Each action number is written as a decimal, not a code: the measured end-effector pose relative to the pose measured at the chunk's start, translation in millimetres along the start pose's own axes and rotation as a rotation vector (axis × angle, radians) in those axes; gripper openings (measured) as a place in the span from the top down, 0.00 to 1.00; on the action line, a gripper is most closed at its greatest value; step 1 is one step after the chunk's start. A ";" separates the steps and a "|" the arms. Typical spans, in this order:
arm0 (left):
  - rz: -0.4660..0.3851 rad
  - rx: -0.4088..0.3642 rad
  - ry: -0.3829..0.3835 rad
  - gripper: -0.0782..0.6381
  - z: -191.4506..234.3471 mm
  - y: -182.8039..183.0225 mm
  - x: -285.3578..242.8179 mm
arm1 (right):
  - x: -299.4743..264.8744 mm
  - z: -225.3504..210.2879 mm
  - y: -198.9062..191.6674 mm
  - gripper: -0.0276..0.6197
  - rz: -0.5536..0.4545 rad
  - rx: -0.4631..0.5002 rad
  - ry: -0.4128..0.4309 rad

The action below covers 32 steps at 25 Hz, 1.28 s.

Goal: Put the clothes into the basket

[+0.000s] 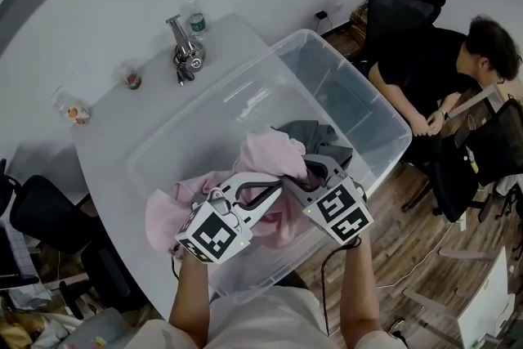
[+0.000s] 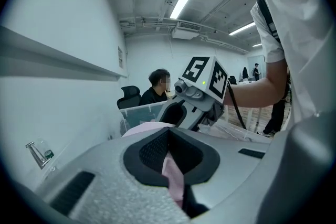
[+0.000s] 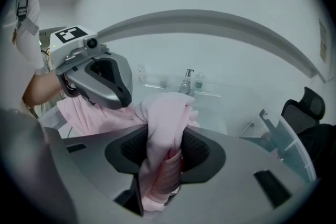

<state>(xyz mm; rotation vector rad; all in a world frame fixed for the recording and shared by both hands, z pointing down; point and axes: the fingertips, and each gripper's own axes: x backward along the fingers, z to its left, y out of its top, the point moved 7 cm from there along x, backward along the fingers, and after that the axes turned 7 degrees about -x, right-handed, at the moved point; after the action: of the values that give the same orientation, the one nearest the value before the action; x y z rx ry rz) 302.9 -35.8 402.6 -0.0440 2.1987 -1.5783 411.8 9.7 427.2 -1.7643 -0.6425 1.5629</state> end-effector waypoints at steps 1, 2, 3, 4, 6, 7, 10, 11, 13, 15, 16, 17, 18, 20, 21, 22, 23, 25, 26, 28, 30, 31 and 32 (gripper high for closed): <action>0.000 0.003 0.002 0.88 -0.2 -0.5 1.5 | -3.9 0.5 -1.5 0.71 0.028 0.012 0.000; 0.001 0.006 0.005 0.88 -0.4 -1.2 3.0 | -7.7 1.1 -2.4 0.71 0.055 0.030 0.001; 0.003 0.009 0.007 0.88 -0.8 -2.0 4.3 | -11.3 2.1 -2.9 0.71 0.082 0.053 0.002; 0.004 0.011 0.009 0.88 -1.4 -2.7 5.4 | -14.7 3.4 -3.6 0.70 0.107 0.076 0.003; 0.005 0.014 0.013 0.88 -2.4 -3.5 7.3 | -21.0 6.4 -5.8 0.69 0.152 0.112 0.008; 0.004 0.015 0.015 0.88 -2.7 -3.5 8.1 | -23.6 7.9 -7.0 0.69 0.171 0.126 0.013; 0.004 0.014 0.020 0.88 -3.4 -2.8 10.7 | -28.9 12.3 -9.9 0.68 0.217 0.168 0.023; 0.004 0.014 0.021 0.88 -3.6 -2.7 11.8 | -30.1 13.8 -10.4 0.67 0.229 0.182 0.022; 0.003 0.014 0.024 0.88 -4.0 -2.1 14.1 | -32.1 16.7 -11.2 0.66 0.250 0.212 0.016; 0.000 0.013 0.026 0.88 -5.0 -1.3 16.5 | -33.7 19.6 -12.5 0.65 0.270 0.240 0.011; -0.002 0.013 0.027 0.88 -5.7 -0.9 17.9 | -34.2 21.1 -13.3 0.65 0.281 0.255 0.010; -0.003 0.013 0.029 0.88 -6.3 -0.4 19.3 | -34.5 22.7 -14.1 0.64 0.294 0.274 0.011; -0.005 0.012 0.030 0.88 -6.7 0.3 20.7 | -34.6 24.0 -15.0 0.63 0.306 0.293 0.012; -0.007 0.011 0.034 0.88 -6.7 1.5 23.2 | -35.1 26.0 -16.4 0.58 0.327 0.331 0.015; -0.009 0.010 0.036 0.88 -6.5 1.9 24.4 | -35.1 26.9 -16.7 0.56 0.332 0.351 0.014; -0.011 0.008 0.037 0.88 -6.4 2.3 25.7 | -34.5 27.7 -16.6 0.52 0.333 0.375 0.010; -0.012 0.007 0.039 0.88 -6.2 2.7 27.1 | -33.4 28.1 -16.2 0.51 0.331 0.399 0.003; -0.016 0.004 0.043 0.88 -6.5 3.8 30.0 | -29.1 27.0 -15.3 0.50 0.329 0.432 -0.024; -0.019 0.003 0.046 0.88 -6.9 4.5 31.4 | -26.0 25.9 -14.3 0.50 0.318 0.436 -0.041; -0.026 0.001 0.052 0.88 -8.5 6.2 34.2 | -17.5 24.3 -10.8 0.50 0.264 0.431 -0.073; -0.033 -0.001 0.057 0.88 -10.1 7.9 37.2 | -7.5 24.6 -5.7 0.50 0.185 0.403 -0.089; -0.036 -0.001 0.059 0.88 -10.7 8.6 39.1 | -2.0 25.2 -2.5 0.51 0.138 0.381 -0.093; -0.040 0.000 0.062 0.88 -11.3 9.2 41.2 | 3.8 26.0 1.1 0.55 0.084 0.354 -0.097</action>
<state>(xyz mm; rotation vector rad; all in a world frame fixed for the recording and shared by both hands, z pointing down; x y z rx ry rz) 263.5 -33.6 383.9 -0.0397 2.2579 -1.6213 386.8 16.2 422.8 -1.4740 -0.3142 1.7080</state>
